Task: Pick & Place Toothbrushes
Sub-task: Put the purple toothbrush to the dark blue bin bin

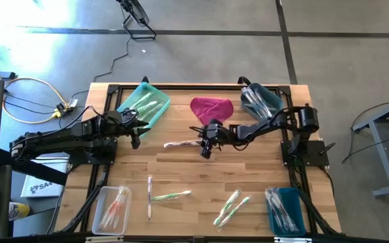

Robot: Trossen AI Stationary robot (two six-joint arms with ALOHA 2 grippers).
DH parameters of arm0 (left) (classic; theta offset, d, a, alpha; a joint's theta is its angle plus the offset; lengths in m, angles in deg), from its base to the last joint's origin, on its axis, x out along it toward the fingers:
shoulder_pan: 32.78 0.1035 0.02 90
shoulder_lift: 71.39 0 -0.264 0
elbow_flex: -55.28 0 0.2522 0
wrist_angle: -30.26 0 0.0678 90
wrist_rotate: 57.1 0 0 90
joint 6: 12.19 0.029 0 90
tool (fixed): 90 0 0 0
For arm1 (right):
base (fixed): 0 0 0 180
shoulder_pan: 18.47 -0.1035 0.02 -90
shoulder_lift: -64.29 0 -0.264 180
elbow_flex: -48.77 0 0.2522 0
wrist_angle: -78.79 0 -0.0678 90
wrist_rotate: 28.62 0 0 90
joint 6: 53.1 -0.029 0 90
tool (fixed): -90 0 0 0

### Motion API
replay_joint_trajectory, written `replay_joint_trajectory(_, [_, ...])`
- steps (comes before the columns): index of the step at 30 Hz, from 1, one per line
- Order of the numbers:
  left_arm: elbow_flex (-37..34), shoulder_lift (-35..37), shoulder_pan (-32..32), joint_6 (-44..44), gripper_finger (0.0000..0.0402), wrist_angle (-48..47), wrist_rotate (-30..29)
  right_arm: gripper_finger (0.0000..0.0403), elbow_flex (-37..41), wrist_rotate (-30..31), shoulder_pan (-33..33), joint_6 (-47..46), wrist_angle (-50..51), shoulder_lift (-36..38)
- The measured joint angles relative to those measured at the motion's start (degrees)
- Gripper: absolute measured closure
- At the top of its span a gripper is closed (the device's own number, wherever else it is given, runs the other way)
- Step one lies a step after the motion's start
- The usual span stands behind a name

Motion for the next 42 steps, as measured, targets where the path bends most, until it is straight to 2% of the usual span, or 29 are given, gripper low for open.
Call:
replay_joint_trajectory(3, [0.0, 0.0, 0.0, 0.0, 0.0286, 0.0, 0.0, 0.0268, 0.0, -1.6, 0.6, 0.0, 0.8, 0.0])
replay_joint_trajectory(37, [0.0, 0.0, 0.0, 0.0, 0.0286, 0.0, 0.0, 0.0268, 0.0, -1.3, 0.9, -0.4, 2.1, 0.0])
replay_joint_trajectory(42, [0.0, 0.0, 0.0, 0.0, 0.0286, 0.0, 0.0, 0.0268, 0.0, -1.2, 0.7, -0.4, 1.3, -2.6])
